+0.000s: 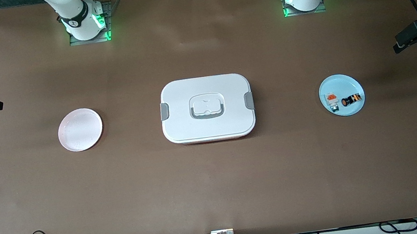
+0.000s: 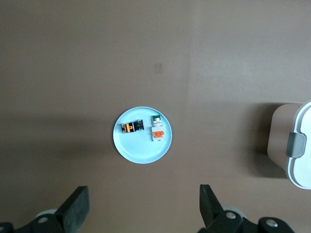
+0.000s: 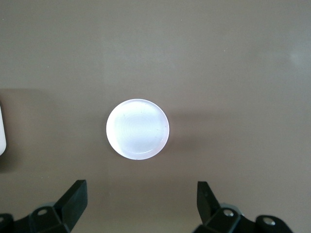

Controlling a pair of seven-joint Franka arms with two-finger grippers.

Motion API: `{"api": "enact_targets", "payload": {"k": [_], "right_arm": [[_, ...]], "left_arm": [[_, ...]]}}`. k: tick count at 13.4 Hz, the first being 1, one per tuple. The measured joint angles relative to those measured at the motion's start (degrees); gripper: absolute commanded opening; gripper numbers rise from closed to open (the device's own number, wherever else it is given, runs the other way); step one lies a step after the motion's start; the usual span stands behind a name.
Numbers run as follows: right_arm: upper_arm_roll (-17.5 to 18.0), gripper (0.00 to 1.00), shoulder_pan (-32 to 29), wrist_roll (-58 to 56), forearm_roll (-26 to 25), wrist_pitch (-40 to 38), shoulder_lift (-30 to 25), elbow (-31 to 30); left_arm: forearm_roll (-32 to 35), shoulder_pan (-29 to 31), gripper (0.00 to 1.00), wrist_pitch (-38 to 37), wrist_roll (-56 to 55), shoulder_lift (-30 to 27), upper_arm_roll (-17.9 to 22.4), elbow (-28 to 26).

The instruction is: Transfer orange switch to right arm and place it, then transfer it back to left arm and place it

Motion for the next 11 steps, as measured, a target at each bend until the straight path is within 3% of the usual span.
{"api": "enact_targets", "payload": {"k": [7, 11], "right_arm": [[0.0, 1.00, 0.0, 0.0, 0.0, 0.0, 0.0, 0.0], [0.0, 1.00, 0.0, 0.0, 0.0, 0.0, 0.0, 0.0]], "left_arm": [[0.0, 1.6, 1.00, -2.3, -0.1, 0.9, 0.4, 0.3], [0.0, 3.5, 1.00, -2.5, -0.1, 7.5, 0.7, -0.3]]}}
